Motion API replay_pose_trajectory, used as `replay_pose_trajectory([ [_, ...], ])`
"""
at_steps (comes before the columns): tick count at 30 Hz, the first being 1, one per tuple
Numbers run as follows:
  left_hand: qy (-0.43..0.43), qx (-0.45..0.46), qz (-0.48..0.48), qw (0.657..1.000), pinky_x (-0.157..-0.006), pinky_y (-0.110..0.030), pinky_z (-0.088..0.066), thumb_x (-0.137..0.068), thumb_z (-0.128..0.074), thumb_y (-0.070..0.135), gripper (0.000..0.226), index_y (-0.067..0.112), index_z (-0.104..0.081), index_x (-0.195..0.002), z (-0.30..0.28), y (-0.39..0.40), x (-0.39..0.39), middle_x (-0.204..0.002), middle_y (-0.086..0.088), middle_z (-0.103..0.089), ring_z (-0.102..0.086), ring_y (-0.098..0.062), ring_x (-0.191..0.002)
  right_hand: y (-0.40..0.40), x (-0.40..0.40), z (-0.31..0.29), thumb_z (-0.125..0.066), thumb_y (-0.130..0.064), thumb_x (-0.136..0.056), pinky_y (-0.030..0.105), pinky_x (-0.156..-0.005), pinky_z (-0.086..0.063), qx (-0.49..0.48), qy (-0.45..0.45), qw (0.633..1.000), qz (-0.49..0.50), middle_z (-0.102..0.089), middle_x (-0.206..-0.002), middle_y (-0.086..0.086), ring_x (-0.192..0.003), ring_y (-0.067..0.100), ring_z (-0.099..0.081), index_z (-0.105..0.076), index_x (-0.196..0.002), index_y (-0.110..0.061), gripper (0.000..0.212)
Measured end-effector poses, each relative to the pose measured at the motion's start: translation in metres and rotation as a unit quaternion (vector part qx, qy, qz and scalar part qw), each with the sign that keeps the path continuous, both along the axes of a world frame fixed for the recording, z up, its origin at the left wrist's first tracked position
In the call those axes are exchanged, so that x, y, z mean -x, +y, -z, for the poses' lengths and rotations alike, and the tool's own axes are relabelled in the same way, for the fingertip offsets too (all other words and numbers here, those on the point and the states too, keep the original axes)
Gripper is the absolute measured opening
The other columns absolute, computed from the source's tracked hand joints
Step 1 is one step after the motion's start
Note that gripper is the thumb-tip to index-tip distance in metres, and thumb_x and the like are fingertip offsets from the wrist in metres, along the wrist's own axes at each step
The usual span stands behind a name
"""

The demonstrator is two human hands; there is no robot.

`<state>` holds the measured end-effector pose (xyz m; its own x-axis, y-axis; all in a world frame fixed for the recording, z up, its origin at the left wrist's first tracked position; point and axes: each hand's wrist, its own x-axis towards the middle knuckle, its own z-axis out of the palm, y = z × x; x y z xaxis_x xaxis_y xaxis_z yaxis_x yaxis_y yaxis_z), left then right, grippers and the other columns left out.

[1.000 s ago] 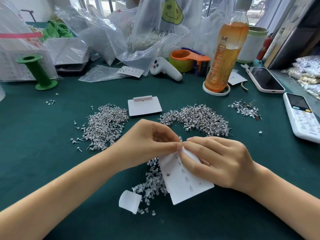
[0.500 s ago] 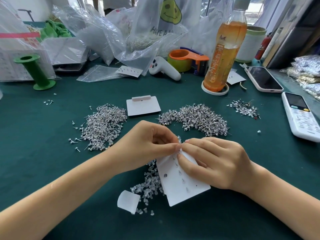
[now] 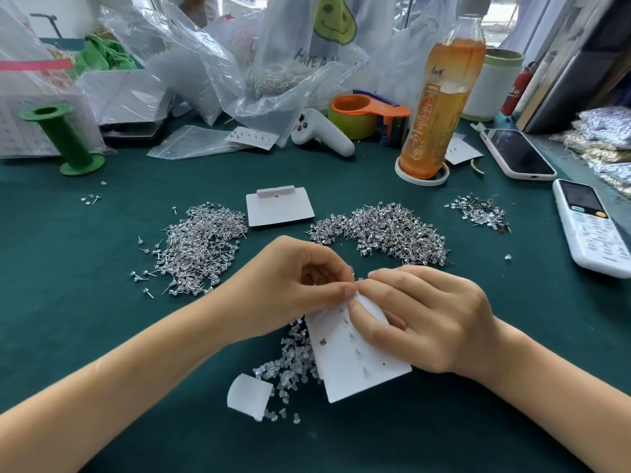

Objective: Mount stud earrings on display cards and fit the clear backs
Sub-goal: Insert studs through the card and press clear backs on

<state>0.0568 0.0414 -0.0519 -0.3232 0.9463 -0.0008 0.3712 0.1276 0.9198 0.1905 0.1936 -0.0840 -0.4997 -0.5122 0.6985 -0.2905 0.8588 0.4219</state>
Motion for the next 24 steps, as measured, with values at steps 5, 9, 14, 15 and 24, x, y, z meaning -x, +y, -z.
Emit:
replay_pose_trajectory([
  [5, -0.003, 0.012, -0.022, 1.0, -0.056, -0.016, -0.047, -0.08, -0.071, 0.031, 0.015, 0.016, -0.073, -0.082, -0.002, 0.002, 0.003, -0.068, 0.004, -0.068, -0.057, -0.005, -0.059, -0.001, 0.001, -0.005, -0.073, 0.0, -0.078, 0.029, -0.05, -0.052, 0.103, -0.066, 0.993, -0.004, -0.072, -0.076, 0.004, -0.064, 0.021, -0.067, -0.074, -0.078, -0.008, 0.008],
  [9, -0.087, 0.002, -0.116, 0.989, -0.055, -0.014, -0.042, -0.075, -0.047, 0.064, 0.046, 0.028, -0.075, -0.079, -0.011, 0.006, 0.01, -0.072, 0.004, -0.067, -0.054, -0.006, -0.06, -0.015, 0.0, -0.017, -0.077, -0.015, -0.076, 0.02, -0.045, -0.044, 0.513, -0.159, 0.843, 0.023, -0.07, -0.07, -0.015, -0.05, 0.009, -0.058, -0.071, -0.079, -0.024, 0.011],
  [14, -0.133, 0.019, -0.074, 0.988, -0.053, -0.012, -0.042, -0.073, -0.055, 0.058, 0.042, 0.02, -0.075, -0.077, -0.01, 0.004, 0.005, -0.071, 0.004, -0.069, -0.057, -0.005, -0.06, -0.014, -0.001, -0.028, -0.08, -0.019, -0.071, 0.014, -0.038, -0.036, 0.769, -0.243, 0.591, -0.003, -0.072, -0.069, -0.001, -0.045, 0.013, -0.06, -0.069, -0.079, -0.018, 0.015],
  [15, -0.136, 0.015, -0.068, 0.988, -0.053, -0.012, -0.042, -0.075, -0.057, 0.052, 0.038, 0.018, -0.075, -0.078, -0.009, 0.004, 0.004, -0.07, 0.005, -0.068, -0.056, -0.005, -0.06, -0.013, -0.001, -0.029, -0.081, -0.024, -0.068, 0.016, -0.036, -0.033, 0.774, -0.26, 0.578, -0.007, -0.073, -0.071, 0.002, -0.046, 0.015, -0.06, -0.07, -0.079, -0.02, 0.017],
  [24, -0.186, 0.007, -0.083, 0.979, -0.056, -0.017, -0.038, -0.074, -0.062, 0.037, 0.025, 0.013, -0.072, -0.072, -0.005, 0.005, 0.001, -0.067, 0.0, -0.066, -0.055, -0.008, -0.058, -0.014, -0.004, -0.032, -0.081, -0.033, -0.067, 0.018, -0.034, -0.033, 0.81, -0.335, 0.48, -0.034, -0.074, -0.081, 0.009, -0.052, 0.017, -0.064, -0.075, -0.08, -0.026, 0.017],
])
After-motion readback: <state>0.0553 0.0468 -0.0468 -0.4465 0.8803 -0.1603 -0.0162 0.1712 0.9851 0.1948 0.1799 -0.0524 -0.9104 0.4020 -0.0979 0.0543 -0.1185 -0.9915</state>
